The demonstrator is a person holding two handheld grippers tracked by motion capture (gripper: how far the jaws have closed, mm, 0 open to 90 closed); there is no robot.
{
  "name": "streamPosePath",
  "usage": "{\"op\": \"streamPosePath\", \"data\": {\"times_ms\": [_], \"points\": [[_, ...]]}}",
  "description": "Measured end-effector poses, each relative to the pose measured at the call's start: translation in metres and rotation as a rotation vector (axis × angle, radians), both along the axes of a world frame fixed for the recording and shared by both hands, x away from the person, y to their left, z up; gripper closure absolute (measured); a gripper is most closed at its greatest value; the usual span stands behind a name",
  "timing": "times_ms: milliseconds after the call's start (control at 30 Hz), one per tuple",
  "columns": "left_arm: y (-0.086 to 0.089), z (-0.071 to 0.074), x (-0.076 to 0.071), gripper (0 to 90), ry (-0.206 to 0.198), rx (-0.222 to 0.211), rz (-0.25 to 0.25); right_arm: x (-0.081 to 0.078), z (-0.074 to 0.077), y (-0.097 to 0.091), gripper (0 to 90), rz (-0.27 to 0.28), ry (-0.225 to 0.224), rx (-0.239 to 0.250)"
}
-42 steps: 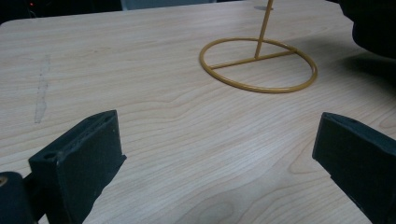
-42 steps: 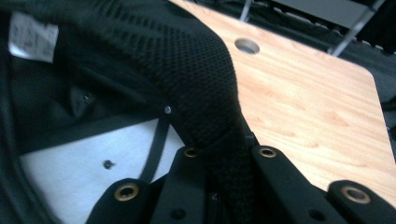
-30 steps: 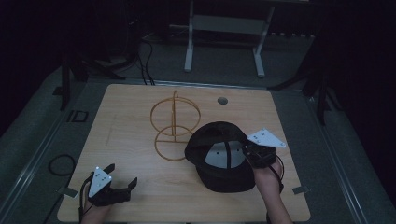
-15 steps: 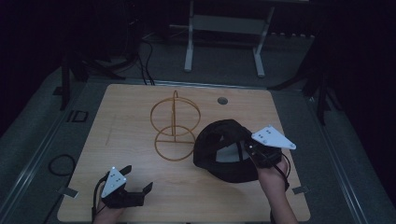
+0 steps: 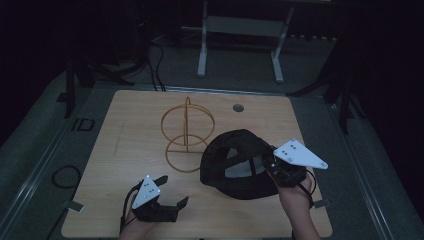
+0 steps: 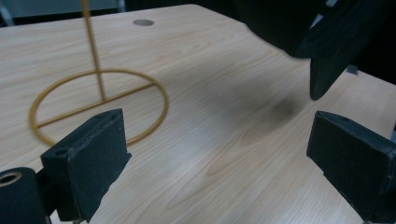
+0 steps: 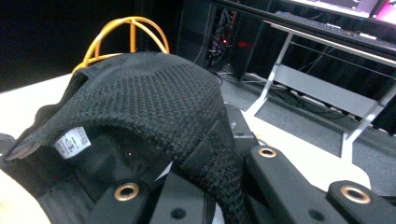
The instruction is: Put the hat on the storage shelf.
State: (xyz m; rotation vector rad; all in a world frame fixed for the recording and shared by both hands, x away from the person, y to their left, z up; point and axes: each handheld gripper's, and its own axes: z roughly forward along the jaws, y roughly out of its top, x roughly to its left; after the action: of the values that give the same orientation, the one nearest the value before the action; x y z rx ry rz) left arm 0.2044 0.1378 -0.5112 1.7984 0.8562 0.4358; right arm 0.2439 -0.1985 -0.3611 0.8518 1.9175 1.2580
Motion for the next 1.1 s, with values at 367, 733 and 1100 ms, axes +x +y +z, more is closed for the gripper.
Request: {"op": "streamPosePath", "data": {"times_ms": [367,733,1100], "points": [[-0.025,0.022,0.006,9.2,-0.053,-0.032,-0.062,-0.004,0.0,0.012,88.6,0.045,-0.002,0.002],[-0.037,0.029,0.017,20.1,-0.063,-0.048,-0.059,-0.007,-0.002,0.021,88.7,0.099,0.012,0.004],[-0.037,0.039,0.02,45.6,-0.106,-0.09,0.006,-0.012,-0.002,0.02,88.7,0.118,0.008,0.01]]}}
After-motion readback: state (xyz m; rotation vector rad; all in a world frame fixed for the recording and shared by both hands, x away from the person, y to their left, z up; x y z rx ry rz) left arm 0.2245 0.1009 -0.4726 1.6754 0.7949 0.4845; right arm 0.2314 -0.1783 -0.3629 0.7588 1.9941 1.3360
